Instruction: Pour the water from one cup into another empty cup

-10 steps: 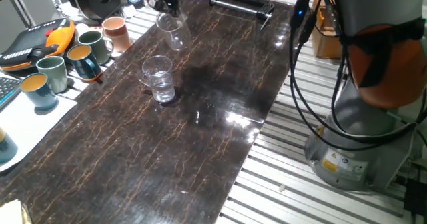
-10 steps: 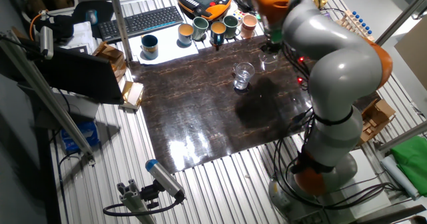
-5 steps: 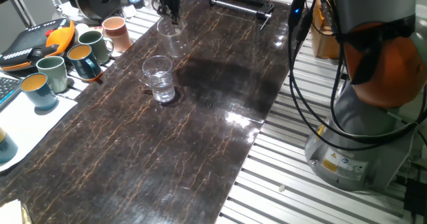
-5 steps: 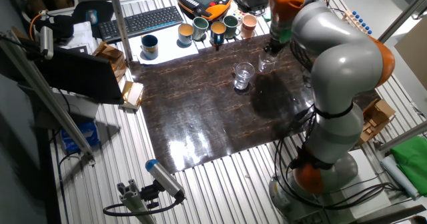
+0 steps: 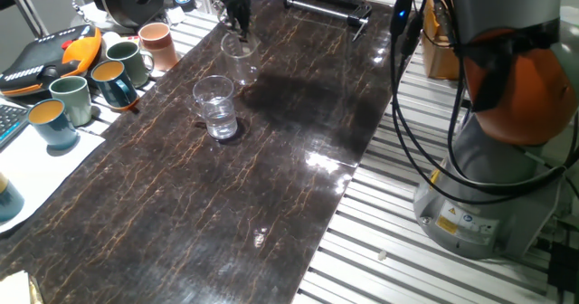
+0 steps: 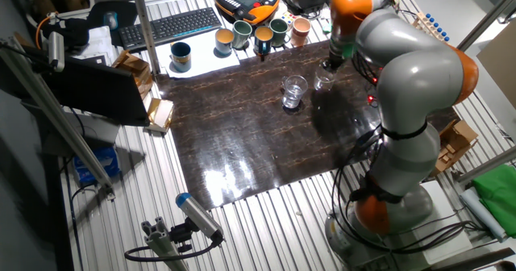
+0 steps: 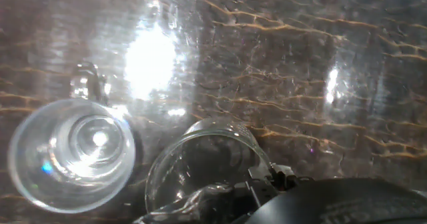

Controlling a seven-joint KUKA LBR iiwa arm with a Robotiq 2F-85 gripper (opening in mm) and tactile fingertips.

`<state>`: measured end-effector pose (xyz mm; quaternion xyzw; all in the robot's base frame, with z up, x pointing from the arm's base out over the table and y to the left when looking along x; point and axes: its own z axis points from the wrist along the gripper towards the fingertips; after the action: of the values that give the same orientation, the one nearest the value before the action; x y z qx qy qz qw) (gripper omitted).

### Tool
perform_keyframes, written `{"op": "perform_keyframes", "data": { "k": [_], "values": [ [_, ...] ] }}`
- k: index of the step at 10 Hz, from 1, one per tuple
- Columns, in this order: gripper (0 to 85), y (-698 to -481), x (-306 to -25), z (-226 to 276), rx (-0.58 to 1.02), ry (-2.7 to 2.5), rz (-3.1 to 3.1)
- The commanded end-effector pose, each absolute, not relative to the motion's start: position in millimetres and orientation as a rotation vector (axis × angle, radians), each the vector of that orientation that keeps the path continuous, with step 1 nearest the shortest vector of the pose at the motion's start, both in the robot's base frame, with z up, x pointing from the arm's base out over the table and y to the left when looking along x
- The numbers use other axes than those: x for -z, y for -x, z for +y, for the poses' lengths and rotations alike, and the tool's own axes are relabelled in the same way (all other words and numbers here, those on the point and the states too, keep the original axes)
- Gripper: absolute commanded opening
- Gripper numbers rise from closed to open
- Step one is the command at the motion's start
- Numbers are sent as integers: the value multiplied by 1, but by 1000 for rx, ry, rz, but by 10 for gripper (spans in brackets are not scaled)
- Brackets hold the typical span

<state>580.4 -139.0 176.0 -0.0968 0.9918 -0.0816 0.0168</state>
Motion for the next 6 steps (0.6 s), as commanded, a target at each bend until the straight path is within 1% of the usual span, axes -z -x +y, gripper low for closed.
{"op": "perform_keyframes", "data": {
  "k": [1, 3, 6],
  "values": [
    [7, -579, -169, -142, 242, 305, 3084],
    [7, -577, -157, -147, 227, 307, 3084],
    [7, -567, -144, -159, 179, 323, 3095]
  ]
}}
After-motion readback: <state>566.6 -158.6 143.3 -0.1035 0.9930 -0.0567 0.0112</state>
